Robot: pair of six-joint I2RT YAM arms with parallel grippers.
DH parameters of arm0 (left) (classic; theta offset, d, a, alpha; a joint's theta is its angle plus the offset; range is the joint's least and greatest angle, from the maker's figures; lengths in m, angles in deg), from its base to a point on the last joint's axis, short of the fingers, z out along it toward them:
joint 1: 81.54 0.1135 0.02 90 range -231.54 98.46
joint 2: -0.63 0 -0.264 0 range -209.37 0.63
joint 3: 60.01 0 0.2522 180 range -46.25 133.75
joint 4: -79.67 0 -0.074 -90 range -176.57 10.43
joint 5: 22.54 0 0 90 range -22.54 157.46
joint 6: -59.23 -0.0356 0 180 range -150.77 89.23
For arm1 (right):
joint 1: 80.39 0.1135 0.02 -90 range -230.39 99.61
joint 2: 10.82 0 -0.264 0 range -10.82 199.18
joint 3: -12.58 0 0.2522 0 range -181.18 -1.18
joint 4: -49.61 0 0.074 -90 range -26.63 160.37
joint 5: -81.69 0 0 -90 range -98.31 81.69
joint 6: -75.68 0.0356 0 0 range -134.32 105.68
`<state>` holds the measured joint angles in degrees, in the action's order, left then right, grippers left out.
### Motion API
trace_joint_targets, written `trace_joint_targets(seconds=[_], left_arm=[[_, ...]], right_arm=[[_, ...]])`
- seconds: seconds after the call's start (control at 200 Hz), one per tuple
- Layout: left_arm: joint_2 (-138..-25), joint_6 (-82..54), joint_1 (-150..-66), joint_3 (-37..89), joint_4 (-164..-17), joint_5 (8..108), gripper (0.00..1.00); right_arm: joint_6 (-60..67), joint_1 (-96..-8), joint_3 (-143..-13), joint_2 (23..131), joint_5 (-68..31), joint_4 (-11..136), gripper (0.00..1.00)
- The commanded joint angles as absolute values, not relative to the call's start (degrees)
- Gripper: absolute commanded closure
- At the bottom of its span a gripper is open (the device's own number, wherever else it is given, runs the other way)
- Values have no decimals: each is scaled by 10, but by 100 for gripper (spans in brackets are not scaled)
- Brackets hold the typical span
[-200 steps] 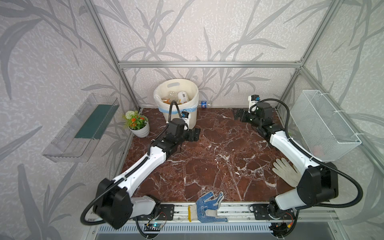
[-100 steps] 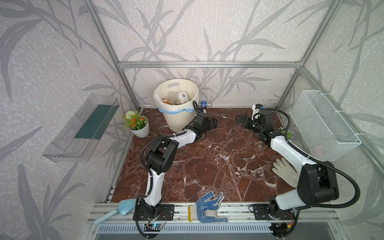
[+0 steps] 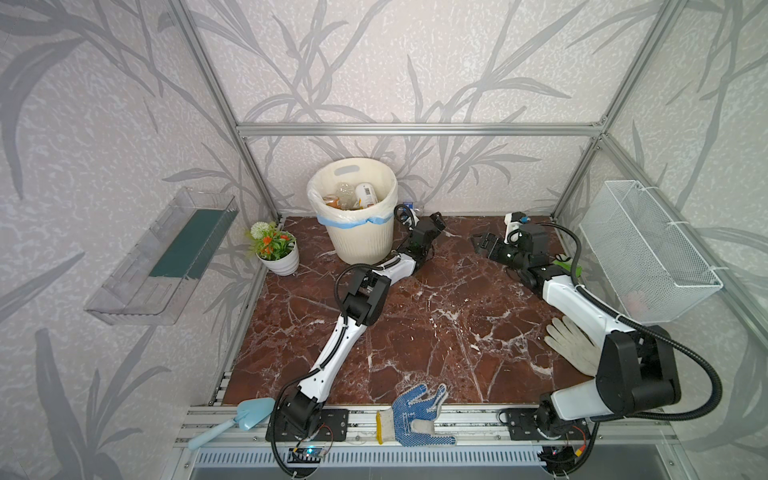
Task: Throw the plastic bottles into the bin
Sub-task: 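Reach left gripper toward the Pepsi bottle by the wall while right gripper withdraws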
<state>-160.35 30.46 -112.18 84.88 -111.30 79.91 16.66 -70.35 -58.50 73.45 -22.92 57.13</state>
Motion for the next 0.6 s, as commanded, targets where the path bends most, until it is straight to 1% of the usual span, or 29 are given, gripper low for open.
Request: trace_joint_targets(seconds=[0.0, 0.095, 0.295, 0.385, 0.525, 0.595], left_arm=[[-1659, 363, -1108, 939, -1090, 844, 6], [-1693, 370, -1099, 997, -1060, 858, 6], [-1713, 383, -1073, 1008, -1060, 872, 6], [-1727, 382, -1060, 1033, -1045, 872, 5], [-1789, 407, -1041, 1130, -1012, 863, 4], [-1809, 434, -1030, 1142, -1023, 849, 4]], right_arm=[[173, -706, -575, 732, -246, 552, 2], [173, -706, -571, 735, -248, 548, 2], [181, -706, -566, 751, -258, 533, 2], [187, -706, -566, 760, -263, 526, 3], [197, -706, -562, 766, -268, 511, 3], [205, -706, -557, 770, -270, 499, 4]])
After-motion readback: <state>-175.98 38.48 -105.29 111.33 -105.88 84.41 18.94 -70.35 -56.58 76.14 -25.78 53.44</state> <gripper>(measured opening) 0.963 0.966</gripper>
